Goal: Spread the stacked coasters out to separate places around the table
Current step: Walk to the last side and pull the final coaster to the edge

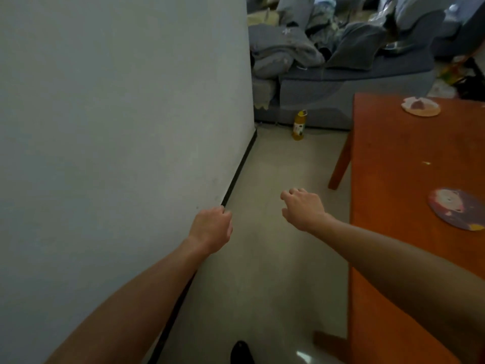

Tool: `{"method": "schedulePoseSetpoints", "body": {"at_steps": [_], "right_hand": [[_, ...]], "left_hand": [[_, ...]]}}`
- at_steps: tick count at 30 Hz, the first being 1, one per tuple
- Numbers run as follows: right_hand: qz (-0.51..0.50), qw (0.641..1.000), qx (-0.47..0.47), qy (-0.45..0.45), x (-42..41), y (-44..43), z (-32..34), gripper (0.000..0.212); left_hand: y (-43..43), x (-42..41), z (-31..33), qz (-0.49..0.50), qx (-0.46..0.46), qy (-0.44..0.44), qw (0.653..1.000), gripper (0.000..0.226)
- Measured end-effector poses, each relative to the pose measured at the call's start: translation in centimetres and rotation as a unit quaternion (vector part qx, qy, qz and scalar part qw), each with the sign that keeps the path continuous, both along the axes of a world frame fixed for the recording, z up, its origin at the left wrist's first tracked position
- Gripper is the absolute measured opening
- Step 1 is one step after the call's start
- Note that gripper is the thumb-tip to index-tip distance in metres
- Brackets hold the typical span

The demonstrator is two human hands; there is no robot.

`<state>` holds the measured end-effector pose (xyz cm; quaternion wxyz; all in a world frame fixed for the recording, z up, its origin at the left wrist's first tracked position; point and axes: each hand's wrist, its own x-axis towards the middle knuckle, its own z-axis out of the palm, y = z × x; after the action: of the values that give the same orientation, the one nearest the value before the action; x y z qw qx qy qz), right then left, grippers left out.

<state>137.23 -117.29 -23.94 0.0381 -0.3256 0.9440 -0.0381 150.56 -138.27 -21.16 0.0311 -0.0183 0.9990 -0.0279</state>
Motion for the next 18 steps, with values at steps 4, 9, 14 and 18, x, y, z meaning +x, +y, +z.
{"method": "schedulePoseSetpoints", "body": {"at_steps": [4, 9, 14, 18], "right_hand": [[-0.025, 1.000, -0.004, 0.012, -2.2, -3.4, 0.3, 0.031], [-0.079, 0.997, 0.005, 0.018, -5.9, -3.7, 0.7, 0.030], [-0.146, 0.989, 0.016, 0.006, -10.5, -2.2, 0.3, 0.030], [-0.188, 0.982, 0.013, 0.003, -16.7, -1.3, -0.4, 0.029]], "left_hand": [[-5.1, -2.2, 0.4, -0.011, -0.019, 0.001, 1.000, 0.021], [-6.6, -8.0, 0.2, -0.048, -0.012, -0.005, 0.999, 0.022], [-4.9, -15.5, 0.3, -0.123, 0.001, 0.004, 0.992, 0.023], [-3.9, -23.4, 0.0, -0.172, 0.003, 0.017, 0.985, 0.021]]}}
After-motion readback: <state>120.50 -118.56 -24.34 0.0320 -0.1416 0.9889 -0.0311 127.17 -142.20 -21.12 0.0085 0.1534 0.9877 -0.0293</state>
